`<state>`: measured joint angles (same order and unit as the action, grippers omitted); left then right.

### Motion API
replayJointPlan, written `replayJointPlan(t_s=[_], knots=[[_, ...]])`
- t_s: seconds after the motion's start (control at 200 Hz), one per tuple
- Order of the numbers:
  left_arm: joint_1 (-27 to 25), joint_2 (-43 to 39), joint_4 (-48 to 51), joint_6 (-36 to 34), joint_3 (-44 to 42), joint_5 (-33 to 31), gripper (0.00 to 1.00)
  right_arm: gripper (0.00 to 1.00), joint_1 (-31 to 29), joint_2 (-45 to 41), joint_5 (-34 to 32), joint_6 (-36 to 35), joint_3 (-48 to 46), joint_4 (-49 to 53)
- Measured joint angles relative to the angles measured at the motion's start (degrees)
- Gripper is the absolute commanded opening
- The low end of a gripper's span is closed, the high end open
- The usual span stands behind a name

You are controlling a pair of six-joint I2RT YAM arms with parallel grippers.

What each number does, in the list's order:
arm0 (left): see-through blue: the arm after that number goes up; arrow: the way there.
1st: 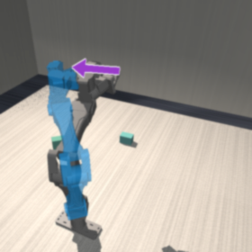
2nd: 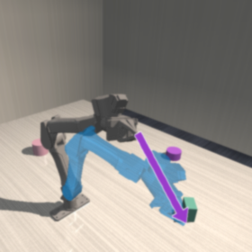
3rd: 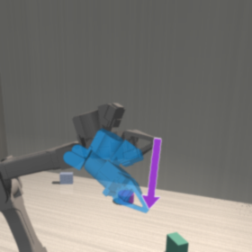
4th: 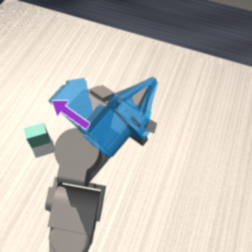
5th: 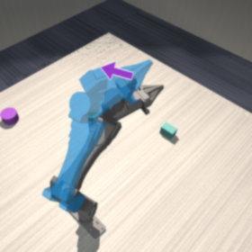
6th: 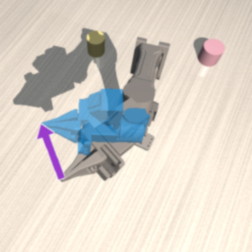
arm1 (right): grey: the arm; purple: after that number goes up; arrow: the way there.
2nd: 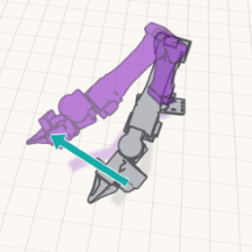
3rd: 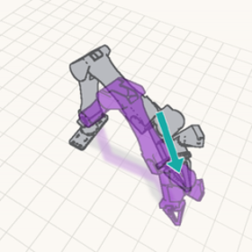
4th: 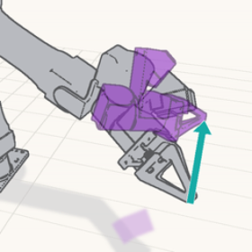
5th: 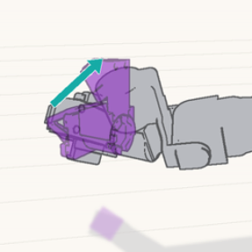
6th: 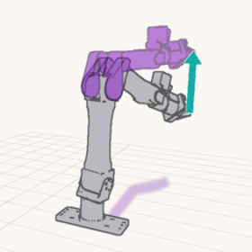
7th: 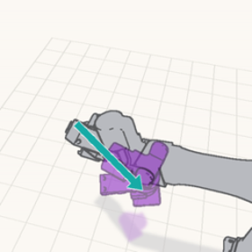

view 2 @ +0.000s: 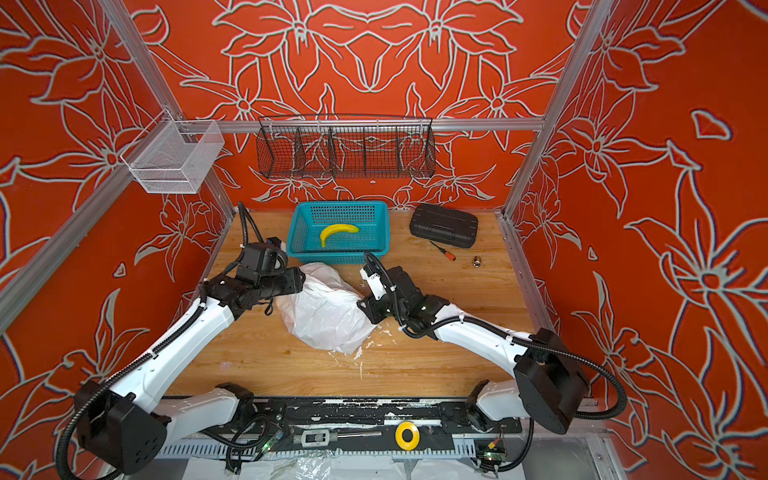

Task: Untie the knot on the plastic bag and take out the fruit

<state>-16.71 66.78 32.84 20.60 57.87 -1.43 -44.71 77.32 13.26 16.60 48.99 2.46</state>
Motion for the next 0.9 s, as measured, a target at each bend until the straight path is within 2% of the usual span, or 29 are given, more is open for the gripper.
replayJointPlan(t_s=[0.175, 0.33, 0.5, 0.605, 0.711, 0.901], knots=[[0.0, -0.5, -0.3, -1.8, 0.3, 3.7, 0.79, 0.56, -1.2, -0.7, -0.7, -2.6, 3.8, 0.3], [-0.1, -1.1, -1.2, -6.2, 1.7, 6.4, 0.88, 0.61, -3.5, -0.3, -0.7, -7.4, 6.9, 0.2], [-0.2, -1.5, -2.4, -15.7, 2.6, 8.1, 1.0, 0.61, -4.2, 3.5, 0.2, -14.4, 12.1, 2.5], [-0.9, -1.5, -1.8, -24.1, 3.2, 8.1, 0.98, 0.61, -4.5, 6.9, 0.8, -18.4, 15.3, 5.0], [-1.0, -1.6, -0.8, -32.2, 3.2, 8.0, 0.97, 0.52, -4.6, 10.3, 0.9, -21.3, 17.8, 7.1], [-1.0, 0.5, 4.0, -43.5, 5.0, 8.9, 0.97, 0.17, -4.6, 13.6, 1.4, -24.0, 18.9, 9.9]])
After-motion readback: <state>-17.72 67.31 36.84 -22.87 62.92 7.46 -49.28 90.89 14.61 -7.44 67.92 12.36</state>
